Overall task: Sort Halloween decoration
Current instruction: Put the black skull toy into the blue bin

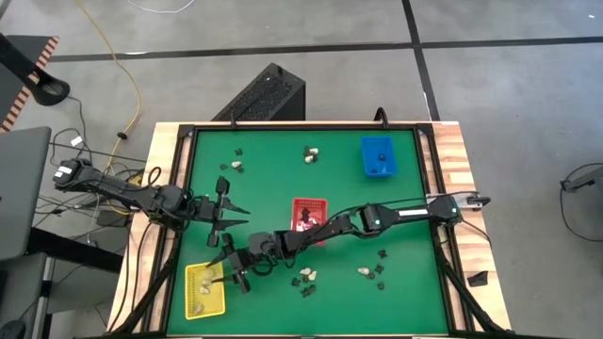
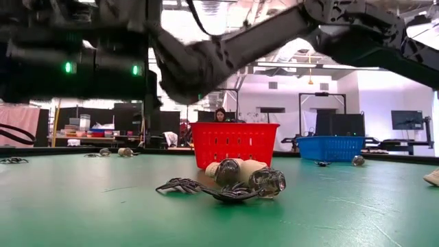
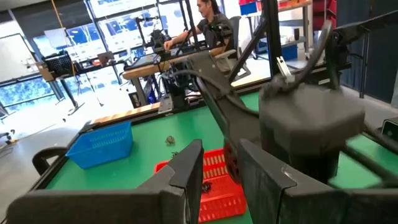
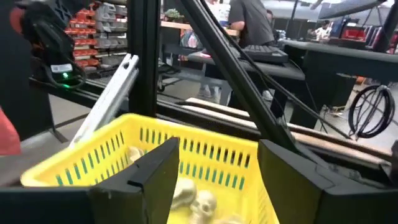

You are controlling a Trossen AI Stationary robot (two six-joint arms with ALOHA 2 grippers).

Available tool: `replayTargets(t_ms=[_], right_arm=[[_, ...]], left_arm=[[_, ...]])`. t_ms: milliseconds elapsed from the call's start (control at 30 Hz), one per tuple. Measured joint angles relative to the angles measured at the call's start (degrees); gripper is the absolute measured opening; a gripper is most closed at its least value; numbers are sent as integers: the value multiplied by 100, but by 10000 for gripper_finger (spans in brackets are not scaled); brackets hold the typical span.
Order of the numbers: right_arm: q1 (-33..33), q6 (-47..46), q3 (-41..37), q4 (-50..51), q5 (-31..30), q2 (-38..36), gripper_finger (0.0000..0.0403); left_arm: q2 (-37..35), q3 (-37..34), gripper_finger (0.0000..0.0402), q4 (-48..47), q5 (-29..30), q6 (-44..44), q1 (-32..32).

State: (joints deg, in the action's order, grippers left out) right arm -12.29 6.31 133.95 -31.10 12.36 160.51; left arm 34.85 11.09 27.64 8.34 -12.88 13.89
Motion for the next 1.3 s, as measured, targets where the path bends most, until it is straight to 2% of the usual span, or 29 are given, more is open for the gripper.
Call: replayTargets(t_ms=[67, 167, 400, 533, 800, 900, 1033, 1100, 1200, 1300], right_arm=[[15, 36, 0, 303, 125, -233, 254], [44, 32, 9, 1309, 447, -719, 255], [125, 665, 0, 5302, 1117, -1814, 255], [245, 1139, 3, 7458, 1093, -2590, 255], [685, 1522, -20, 10519, 957, -3783, 255], [857, 1591, -26, 11609, 959, -4081, 255], [1020, 1383, -123, 12083, 874, -4410, 255], [1072, 1333, -537, 12070, 831, -4863, 255], [1168, 1228, -1654, 11956, 725, -5814, 255], [1292, 763, -3311, 10892, 239, -7059, 255]], left_arm=[[-2, 0, 89, 28, 2, 23, 1], [-65, 1, 89, 295, 1, 158, 0], [-231, 2, 89, 458, 219, 381, 2], [-221, 2, 89, 420, 145, 411, 0], [-212, 2, 89, 189, 157, 827, 2], [-139, 2, 89, 172, 430, 1066, 2], [83, 2, 89, 243, 878, 1523, 2], [240, 2, 89, 206, 1060, 1689, 2], [567, 2, 89, 226, 1312, 1859, 0], [922, 2, 89, 256, 1821, 1864, -17]])
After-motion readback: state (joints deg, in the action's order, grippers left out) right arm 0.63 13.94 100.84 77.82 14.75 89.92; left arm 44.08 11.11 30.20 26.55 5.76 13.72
